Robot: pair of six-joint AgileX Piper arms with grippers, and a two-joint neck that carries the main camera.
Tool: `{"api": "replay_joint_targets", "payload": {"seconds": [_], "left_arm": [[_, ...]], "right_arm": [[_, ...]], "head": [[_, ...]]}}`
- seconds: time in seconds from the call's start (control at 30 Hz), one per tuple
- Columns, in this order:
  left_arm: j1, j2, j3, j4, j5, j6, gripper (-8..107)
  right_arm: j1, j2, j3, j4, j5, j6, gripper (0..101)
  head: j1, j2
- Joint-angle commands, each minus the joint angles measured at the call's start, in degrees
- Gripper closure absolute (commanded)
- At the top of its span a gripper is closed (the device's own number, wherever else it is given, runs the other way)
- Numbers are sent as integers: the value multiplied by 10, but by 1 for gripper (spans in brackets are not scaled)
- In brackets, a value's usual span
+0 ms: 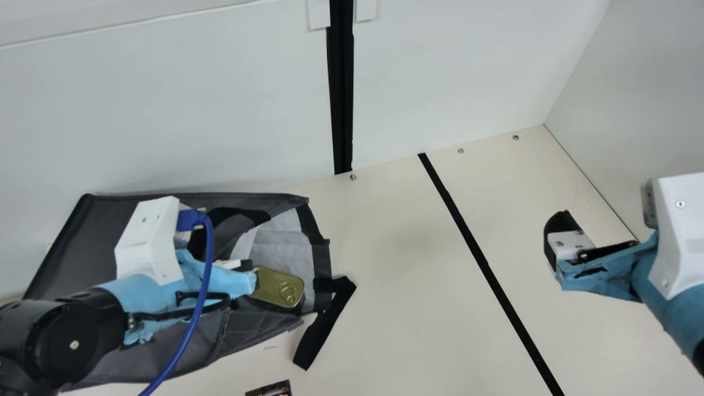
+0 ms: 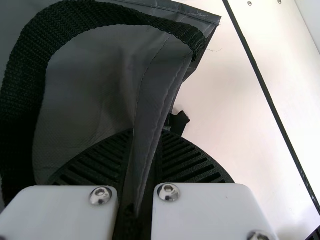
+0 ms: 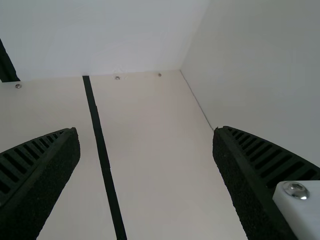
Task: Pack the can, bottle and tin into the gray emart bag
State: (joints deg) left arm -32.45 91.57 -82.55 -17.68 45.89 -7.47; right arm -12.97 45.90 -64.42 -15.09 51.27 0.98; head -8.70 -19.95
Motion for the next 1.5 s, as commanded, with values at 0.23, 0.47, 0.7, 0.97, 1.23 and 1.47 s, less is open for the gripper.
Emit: {"api": "replay_joint_targets", "payload": {"seconds": [0.23,0.47,0.7,0.97,1.23,1.47], "left_arm": [[0,0,0,0,0,0,89],[0,0,0,0,0,0,89],[0,0,0,0,0,0,89],[0,0,0,0,0,0,89],[0,0,0,0,0,0,89],[0,0,0,0,0,0,89]], "right_arm": [[-5,2,-45,-17,72,13,10],[-7,8,-81,-22,127,14,10],[-4,17,-118,-21,180,13,10],[-34,25,-120,10,186,-9,10],[-68,27,-116,48,186,-39,10],[-70,34,-118,63,186,-47,10]], "head": [[-13,0],[-13,0],[-13,0],[-13,0],[-13,0],[-13,0]]}}
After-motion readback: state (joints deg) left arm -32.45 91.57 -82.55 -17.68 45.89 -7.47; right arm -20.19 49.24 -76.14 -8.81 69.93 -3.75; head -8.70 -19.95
